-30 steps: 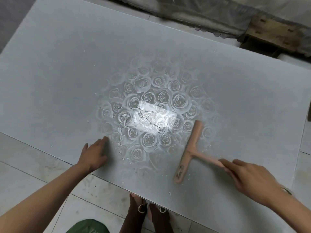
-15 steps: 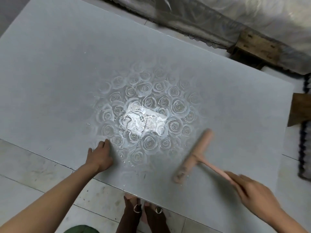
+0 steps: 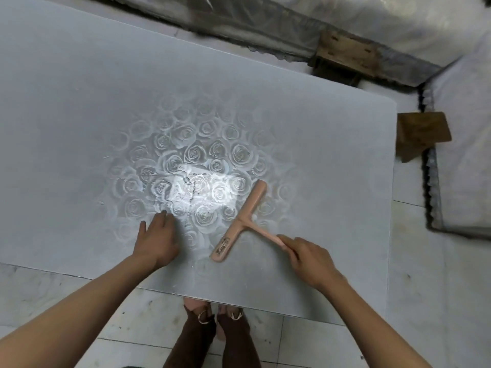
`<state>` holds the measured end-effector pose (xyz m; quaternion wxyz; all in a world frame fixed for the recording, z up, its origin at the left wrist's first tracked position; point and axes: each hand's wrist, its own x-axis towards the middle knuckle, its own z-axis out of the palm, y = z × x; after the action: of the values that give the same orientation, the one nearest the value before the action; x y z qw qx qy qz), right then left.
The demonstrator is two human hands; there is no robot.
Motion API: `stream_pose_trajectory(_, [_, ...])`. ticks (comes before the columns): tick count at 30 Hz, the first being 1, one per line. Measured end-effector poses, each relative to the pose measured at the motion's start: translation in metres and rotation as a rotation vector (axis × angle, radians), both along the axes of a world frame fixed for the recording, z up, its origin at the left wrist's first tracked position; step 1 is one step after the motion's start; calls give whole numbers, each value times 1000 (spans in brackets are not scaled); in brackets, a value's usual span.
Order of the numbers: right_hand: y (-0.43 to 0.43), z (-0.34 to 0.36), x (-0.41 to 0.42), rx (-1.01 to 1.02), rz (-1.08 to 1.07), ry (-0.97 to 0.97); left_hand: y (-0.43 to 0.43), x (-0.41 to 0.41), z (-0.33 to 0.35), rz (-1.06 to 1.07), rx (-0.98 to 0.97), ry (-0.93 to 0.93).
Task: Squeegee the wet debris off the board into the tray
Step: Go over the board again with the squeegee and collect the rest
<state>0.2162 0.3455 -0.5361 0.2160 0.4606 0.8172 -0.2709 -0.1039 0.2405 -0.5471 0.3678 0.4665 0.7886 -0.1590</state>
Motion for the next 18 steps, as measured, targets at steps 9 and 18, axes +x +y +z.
stream_pose_trajectory(9, [8, 21, 96, 31, -19, -108, -8, 22, -10, -42, 38, 13])
stream_pose_trajectory(18, [53, 12, -19, 120, 260, 44, -21, 27, -6, 190, 20, 115])
